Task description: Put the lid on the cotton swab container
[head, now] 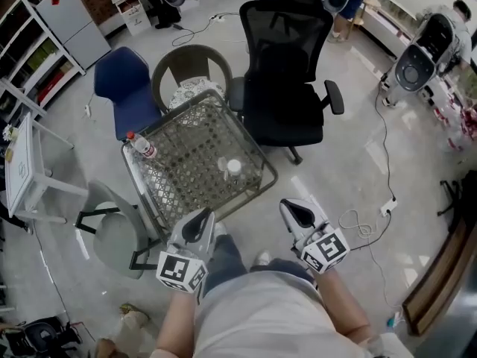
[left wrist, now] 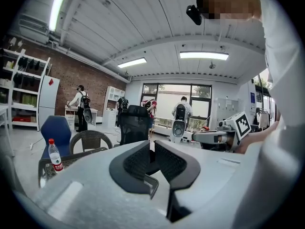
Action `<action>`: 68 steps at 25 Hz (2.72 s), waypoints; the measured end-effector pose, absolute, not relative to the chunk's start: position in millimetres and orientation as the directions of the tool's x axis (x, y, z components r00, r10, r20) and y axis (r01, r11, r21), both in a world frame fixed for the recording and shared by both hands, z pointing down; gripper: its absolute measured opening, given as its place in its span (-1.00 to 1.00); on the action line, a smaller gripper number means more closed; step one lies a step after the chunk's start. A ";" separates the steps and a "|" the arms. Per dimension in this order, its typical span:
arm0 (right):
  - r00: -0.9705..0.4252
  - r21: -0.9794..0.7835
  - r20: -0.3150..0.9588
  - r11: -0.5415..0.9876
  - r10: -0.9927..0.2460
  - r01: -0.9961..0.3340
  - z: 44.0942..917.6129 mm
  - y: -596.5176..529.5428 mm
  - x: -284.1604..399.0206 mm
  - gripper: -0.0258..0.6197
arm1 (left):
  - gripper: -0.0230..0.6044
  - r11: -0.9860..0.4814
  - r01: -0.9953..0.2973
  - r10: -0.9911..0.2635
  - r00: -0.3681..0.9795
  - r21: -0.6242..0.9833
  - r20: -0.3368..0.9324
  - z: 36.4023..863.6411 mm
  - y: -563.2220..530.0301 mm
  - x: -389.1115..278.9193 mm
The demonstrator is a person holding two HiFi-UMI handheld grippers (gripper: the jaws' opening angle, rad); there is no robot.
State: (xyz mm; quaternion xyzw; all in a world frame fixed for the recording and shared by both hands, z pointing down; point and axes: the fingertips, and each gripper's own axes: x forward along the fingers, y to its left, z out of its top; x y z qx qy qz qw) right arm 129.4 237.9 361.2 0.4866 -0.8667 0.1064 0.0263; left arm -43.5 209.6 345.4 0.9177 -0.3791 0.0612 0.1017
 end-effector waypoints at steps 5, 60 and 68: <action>-0.506 -0.159 0.173 0.483 -0.845 -0.861 367.7 192.2 113.4 -0.91 | -0.80 -0.713 -0.682 -0.655 0.731 0.163 0.193 354.4 158.8 -56.5; -0.762 -0.238 0.555 0.814 -0.334 -0.530 605.6 4.1 67.0 -0.91 | -0.80 -0.512 -0.814 -0.513 0.547 0.275 0.662 554.1 -17.5 -52.5; -0.783 -0.282 0.594 0.864 -0.183 -0.416 654.8 14.6 65.5 -0.70 | -0.80 -0.443 -0.850 -0.475 0.492 0.285 0.729 593.8 -15.5 -43.3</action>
